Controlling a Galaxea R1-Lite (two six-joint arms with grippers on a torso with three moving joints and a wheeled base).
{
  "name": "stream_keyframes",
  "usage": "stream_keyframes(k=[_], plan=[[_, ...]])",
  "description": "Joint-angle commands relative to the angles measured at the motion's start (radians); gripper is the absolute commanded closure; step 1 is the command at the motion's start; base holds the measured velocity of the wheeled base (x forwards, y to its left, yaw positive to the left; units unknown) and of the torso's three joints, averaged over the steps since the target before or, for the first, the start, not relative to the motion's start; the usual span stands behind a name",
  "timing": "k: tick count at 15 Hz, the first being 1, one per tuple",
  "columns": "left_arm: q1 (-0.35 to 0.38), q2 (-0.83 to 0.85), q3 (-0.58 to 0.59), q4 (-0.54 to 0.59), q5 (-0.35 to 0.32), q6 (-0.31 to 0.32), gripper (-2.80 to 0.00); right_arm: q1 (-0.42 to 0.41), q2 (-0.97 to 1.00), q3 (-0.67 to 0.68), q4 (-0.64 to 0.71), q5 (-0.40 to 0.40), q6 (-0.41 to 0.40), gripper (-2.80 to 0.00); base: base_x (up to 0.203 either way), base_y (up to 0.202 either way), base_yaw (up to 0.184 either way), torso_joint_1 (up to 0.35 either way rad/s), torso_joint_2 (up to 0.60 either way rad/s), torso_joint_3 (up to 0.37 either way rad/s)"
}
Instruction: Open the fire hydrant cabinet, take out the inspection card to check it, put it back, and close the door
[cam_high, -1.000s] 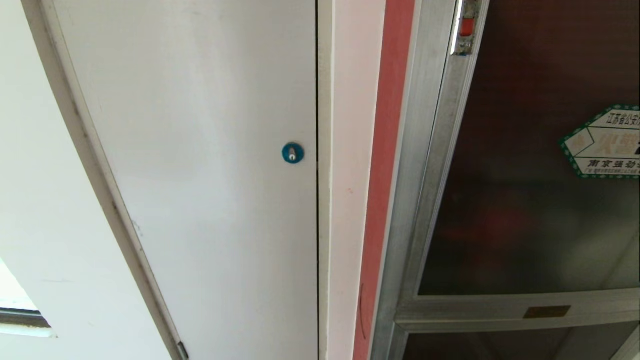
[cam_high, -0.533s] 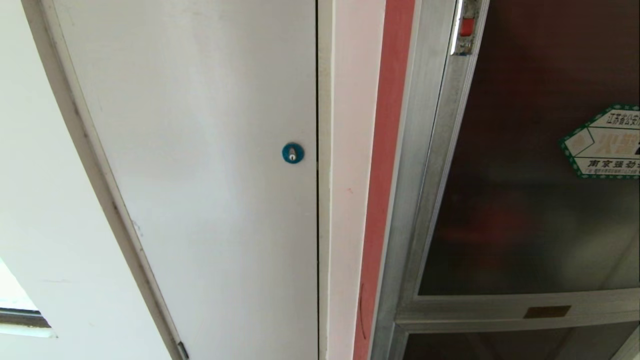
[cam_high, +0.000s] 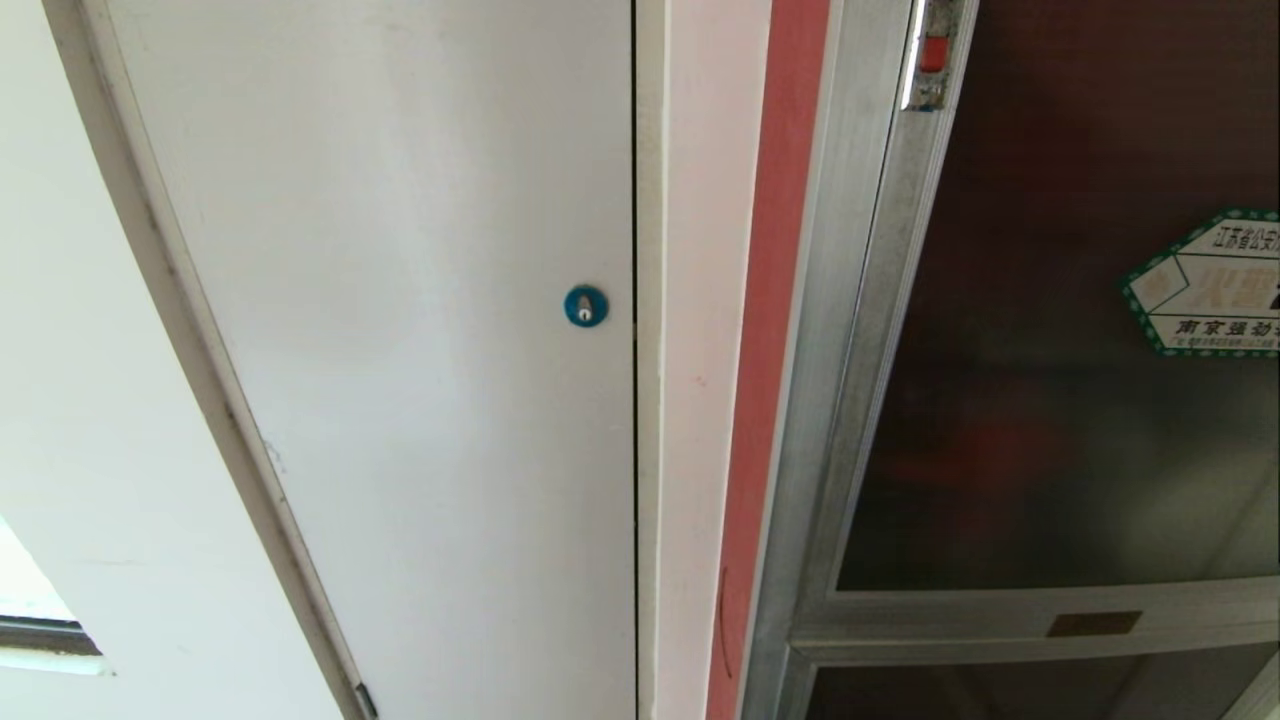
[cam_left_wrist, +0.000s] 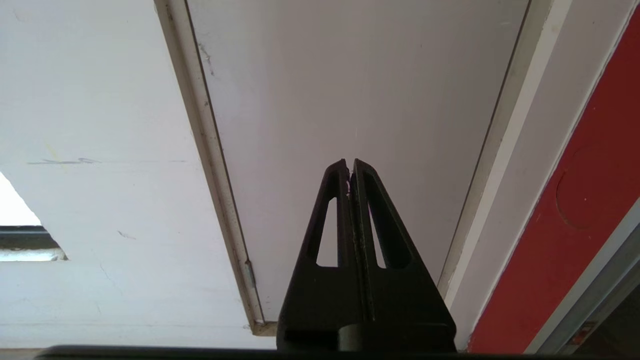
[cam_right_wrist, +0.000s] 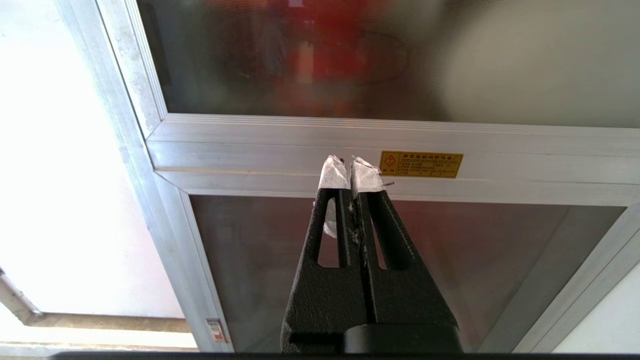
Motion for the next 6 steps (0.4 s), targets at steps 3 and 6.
stream_keyframes(k=[3, 6], plan=[[0.0, 0.001, 0.0, 0.0, 0.0, 0.0, 0.0, 0.001, 0.001, 0.0, 0.0, 0.001, 0.0, 0.0, 0.0, 0.0, 0.0, 0.0, 0.0, 0.0], [0.0, 0.001, 0.0, 0.0, 0.0, 0.0, 0.0, 0.0, 0.001, 0.0, 0.0, 0.0, 0.001, 0.0, 0.0, 0.0, 0.0, 0.0, 0.0, 0.0]])
